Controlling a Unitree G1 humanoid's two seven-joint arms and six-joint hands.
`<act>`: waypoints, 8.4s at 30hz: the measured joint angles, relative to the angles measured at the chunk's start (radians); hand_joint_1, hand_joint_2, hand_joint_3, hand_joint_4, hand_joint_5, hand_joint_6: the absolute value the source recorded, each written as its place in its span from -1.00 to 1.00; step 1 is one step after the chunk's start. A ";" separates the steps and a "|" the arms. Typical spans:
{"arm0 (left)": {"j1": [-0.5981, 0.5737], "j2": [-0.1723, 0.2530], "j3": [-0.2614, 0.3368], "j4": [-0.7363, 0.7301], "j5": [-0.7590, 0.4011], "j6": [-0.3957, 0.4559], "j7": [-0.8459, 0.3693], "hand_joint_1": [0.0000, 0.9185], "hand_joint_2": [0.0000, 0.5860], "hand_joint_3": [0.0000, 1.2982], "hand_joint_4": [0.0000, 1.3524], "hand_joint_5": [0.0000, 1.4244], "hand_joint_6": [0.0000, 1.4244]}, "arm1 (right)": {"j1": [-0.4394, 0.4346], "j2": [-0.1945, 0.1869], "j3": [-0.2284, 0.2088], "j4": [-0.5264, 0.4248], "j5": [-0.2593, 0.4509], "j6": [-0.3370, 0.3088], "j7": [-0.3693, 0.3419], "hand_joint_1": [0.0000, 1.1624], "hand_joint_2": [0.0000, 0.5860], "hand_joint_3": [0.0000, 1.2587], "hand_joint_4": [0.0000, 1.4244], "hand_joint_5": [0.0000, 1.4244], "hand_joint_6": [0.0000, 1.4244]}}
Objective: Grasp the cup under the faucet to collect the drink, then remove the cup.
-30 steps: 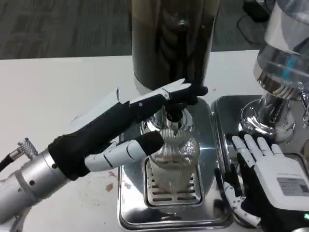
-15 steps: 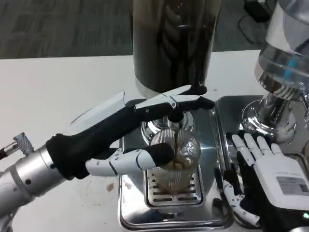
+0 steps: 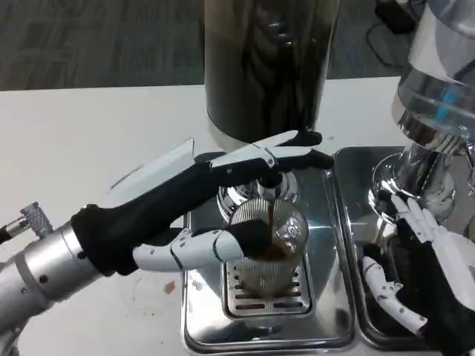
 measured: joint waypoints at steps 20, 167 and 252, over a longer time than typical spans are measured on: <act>0.028 0.001 0.002 -0.062 0.012 0.050 0.031 -1.00 -0.21 -0.70 -1.00 -0.75 -0.90 | -0.100 -0.052 -0.022 0.046 0.281 -0.038 0.281 0.10 -0.41 -1.00 -1.00 -1.00 -1.00; 0.518 -0.116 0.356 0.198 0.381 -0.044 0.640 -1.00 -0.09 -0.62 -1.00 -0.81 -1.00 | -0.282 0.222 0.099 0.518 0.300 -0.395 -0.009 0.67 -0.53 -0.33 -0.29 0.03 0.37; 0.631 0.193 0.354 0.038 0.697 -0.137 0.624 -1.00 -0.05 -1.00 -1.00 -1.00 -1.00 | 0.048 0.067 -0.039 -0.075 0.387 -0.282 0.208 0.64 -0.53 -0.12 -0.11 0.24 0.70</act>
